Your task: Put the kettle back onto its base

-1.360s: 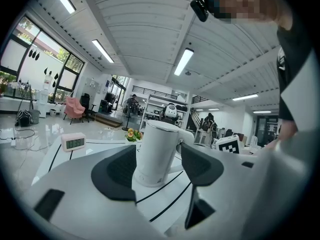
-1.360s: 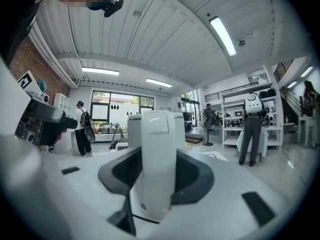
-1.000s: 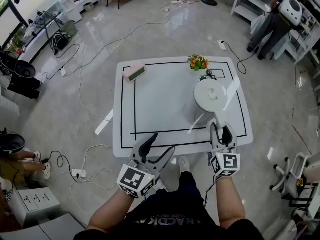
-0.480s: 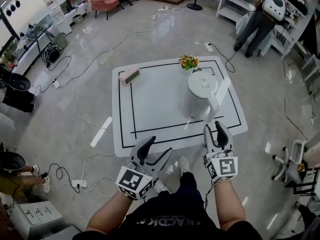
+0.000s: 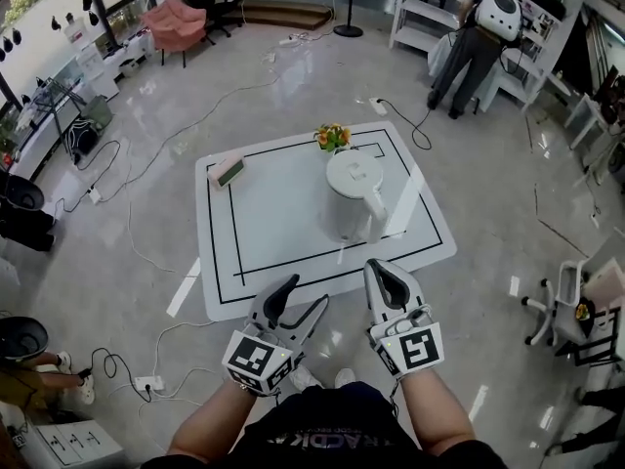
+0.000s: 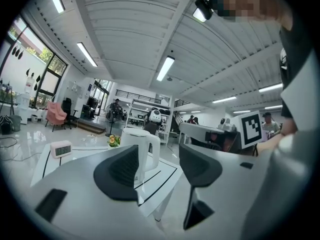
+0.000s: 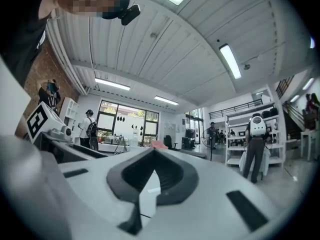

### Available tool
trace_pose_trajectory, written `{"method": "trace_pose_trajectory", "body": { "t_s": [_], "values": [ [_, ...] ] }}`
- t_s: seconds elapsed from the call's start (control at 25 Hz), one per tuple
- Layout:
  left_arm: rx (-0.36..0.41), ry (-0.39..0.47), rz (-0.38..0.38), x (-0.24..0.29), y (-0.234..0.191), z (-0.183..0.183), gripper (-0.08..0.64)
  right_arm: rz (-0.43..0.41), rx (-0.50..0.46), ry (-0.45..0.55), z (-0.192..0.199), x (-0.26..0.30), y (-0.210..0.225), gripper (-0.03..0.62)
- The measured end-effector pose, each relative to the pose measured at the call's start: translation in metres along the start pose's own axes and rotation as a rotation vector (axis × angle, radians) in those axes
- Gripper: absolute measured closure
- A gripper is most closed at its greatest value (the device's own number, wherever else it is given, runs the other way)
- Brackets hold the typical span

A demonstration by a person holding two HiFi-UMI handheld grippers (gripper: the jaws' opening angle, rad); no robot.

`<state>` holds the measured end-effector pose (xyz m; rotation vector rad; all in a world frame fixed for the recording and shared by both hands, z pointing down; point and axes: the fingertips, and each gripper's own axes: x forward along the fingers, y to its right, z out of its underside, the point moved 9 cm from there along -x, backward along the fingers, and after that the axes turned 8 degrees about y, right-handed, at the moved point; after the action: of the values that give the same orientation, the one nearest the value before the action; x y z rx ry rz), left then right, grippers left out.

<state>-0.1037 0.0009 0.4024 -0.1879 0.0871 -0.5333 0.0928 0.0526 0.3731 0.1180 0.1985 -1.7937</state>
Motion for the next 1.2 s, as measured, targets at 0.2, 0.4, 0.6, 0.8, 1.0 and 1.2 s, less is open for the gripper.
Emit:
{"method": "trace_pose_trajectory", "body": {
  "t_s": [0.2,0.4,0.6,0.8,1.0,1.2],
  "values": [
    [-0.001,0.005,-0.016,0.014,0.031,0.000,0.356,-0.017,0.026,-0.010,-0.011,-0.022,0.012,0.591],
    [0.015,0.021,-0.063,0.015,0.058,-0.003,0.443,-0.055,0.049,-0.042,-0.009,-0.044,0.021,0.592],
    [0.036,0.005,-0.126,0.010,0.090,0.005,0.555,-0.093,0.075,-0.043,-0.007,-0.071,0.031,0.592],
    [0.063,0.000,-0.165,-0.001,0.104,0.009,0.555,-0.130,0.103,-0.045,-0.001,-0.081,0.027,0.592],
    [0.084,0.012,-0.179,-0.013,0.115,0.006,0.555,-0.147,0.120,-0.044,0.001,-0.088,0.018,0.592],
    [0.090,0.029,-0.180,-0.026,0.115,0.003,0.555,-0.144,0.117,-0.055,-0.001,-0.094,0.004,0.592]
  ]
}}
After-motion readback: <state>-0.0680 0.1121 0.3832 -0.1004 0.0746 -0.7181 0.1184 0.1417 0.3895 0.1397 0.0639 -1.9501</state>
